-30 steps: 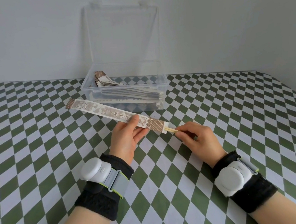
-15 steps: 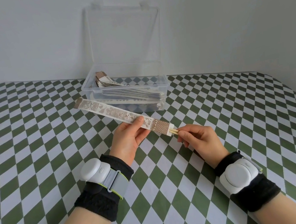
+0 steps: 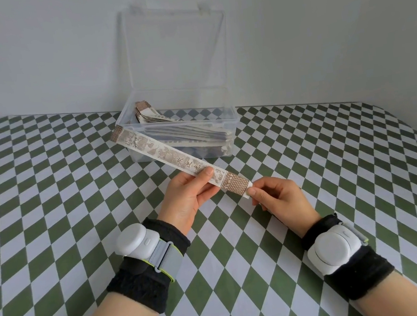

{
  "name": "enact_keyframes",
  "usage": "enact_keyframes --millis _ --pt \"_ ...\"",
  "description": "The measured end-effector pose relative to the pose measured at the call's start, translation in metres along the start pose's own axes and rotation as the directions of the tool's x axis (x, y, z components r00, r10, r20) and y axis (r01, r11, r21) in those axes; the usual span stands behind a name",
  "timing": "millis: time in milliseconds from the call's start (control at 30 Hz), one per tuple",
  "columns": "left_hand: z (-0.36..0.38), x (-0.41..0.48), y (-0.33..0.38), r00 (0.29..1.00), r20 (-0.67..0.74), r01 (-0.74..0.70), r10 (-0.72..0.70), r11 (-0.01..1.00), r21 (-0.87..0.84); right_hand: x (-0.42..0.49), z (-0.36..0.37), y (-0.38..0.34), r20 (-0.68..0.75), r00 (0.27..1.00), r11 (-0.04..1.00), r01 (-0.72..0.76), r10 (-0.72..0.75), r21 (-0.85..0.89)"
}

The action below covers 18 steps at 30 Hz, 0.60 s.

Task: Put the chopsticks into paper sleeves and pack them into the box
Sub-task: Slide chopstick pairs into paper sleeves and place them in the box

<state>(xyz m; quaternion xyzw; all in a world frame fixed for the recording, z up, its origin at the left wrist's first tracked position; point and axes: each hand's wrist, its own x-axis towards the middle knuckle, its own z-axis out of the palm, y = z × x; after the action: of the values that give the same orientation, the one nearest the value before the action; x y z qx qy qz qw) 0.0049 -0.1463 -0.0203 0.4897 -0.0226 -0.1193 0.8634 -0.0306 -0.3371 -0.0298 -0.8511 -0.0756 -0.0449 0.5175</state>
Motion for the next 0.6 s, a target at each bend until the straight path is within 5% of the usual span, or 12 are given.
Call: enact_keyframes --millis 233,600 --pt "0.001 -0.001 0.002 1.0 -0.024 -0.001 0.001 1.0 0.001 0.004 -0.002 -0.004 0.113 0.99 0.987 -0.101 0.087 0.127" --pt "-0.003 0.003 0.0 0.992 -0.113 -0.046 0.05 0.998 0.04 0.028 0.016 -0.035 -0.003 0.999 0.994 0.033 -0.034 -0.105"
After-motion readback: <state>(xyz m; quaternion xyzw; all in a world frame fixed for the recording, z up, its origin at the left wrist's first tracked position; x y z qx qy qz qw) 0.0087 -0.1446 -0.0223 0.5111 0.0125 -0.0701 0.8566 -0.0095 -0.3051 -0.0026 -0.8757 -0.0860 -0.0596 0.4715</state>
